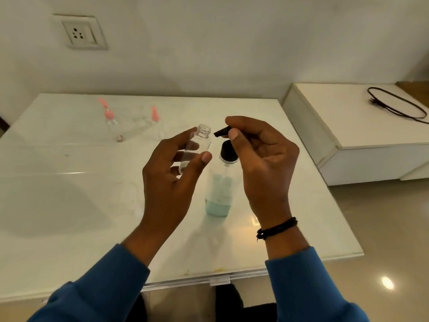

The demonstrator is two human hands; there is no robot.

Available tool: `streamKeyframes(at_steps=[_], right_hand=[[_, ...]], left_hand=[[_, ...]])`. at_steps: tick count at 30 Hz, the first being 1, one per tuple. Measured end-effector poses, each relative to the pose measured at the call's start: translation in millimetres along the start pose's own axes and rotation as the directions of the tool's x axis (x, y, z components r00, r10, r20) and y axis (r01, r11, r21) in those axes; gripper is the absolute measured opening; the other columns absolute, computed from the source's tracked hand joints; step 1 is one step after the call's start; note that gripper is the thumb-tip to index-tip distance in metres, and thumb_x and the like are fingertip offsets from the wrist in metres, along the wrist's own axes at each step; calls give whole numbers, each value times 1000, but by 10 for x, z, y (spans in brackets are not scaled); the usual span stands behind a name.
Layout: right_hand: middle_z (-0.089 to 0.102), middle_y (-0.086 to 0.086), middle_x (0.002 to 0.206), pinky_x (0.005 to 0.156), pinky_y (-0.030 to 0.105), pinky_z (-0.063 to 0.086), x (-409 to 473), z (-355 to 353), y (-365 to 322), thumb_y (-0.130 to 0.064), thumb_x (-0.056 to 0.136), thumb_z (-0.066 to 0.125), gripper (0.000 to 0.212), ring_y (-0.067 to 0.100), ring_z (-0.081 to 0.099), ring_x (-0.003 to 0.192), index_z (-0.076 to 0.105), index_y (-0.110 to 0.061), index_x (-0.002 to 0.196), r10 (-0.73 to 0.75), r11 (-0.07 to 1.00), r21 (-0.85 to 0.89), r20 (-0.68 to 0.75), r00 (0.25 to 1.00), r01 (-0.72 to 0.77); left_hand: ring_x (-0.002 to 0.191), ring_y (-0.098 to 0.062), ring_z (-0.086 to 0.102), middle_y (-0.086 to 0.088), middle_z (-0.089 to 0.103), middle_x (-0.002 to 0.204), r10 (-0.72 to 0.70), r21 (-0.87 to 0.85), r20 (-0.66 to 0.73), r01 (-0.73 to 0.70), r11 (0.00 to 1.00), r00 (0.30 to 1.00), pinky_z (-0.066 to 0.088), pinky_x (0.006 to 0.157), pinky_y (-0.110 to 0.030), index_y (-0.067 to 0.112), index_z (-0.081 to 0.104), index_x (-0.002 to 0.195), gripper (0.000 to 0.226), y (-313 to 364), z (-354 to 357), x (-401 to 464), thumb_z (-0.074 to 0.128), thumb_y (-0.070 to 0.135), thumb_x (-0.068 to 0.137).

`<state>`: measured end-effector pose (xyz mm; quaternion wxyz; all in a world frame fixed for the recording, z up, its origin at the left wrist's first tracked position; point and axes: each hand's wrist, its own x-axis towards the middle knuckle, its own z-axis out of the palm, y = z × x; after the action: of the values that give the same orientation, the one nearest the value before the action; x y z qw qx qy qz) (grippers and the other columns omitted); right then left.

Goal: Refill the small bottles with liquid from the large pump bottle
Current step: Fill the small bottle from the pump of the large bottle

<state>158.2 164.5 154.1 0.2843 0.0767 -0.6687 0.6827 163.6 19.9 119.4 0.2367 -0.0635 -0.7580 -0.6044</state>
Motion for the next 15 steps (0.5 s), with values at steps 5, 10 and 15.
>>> streamKeyframes(at_steps=[5, 10, 15], right_hand=[[76, 13, 98, 74, 21, 59, -21, 68, -6, 4, 92, 70, 17, 23, 76, 86, 72, -1, 108, 20, 999, 27, -46, 999, -19], [75, 11, 98, 76, 24, 60, -51, 123, -3, 2, 93, 67, 16, 26, 75, 89, 72, -4, 107, -11, 1000, 5, -103, 995, 12], [76, 10, 103, 81, 27, 62, -37, 107, 51, -4, 94, 65, 18, 23, 75, 92, 73, -1, 110, -73, 993, -106, -123, 990, 60]], left_hand=[[102, -13, 68, 7, 68, 118, 11, -7, 21, -11, 1000, 1000, 61, 78, -26, 21, 63, 132, 44, -31, -23, 27, 71, 37, 91], [104, -12, 67, 6, 67, 118, 51, 34, 37, -52, 998, 998, 52, 78, -10, 18, 62, 134, 48, -27, -24, 49, 71, 38, 91], [105, -9, 68, 14, 67, 117, 54, 42, 20, -54, 998, 998, 54, 81, -11, 20, 62, 133, 48, -30, -13, 49, 75, 35, 90]])
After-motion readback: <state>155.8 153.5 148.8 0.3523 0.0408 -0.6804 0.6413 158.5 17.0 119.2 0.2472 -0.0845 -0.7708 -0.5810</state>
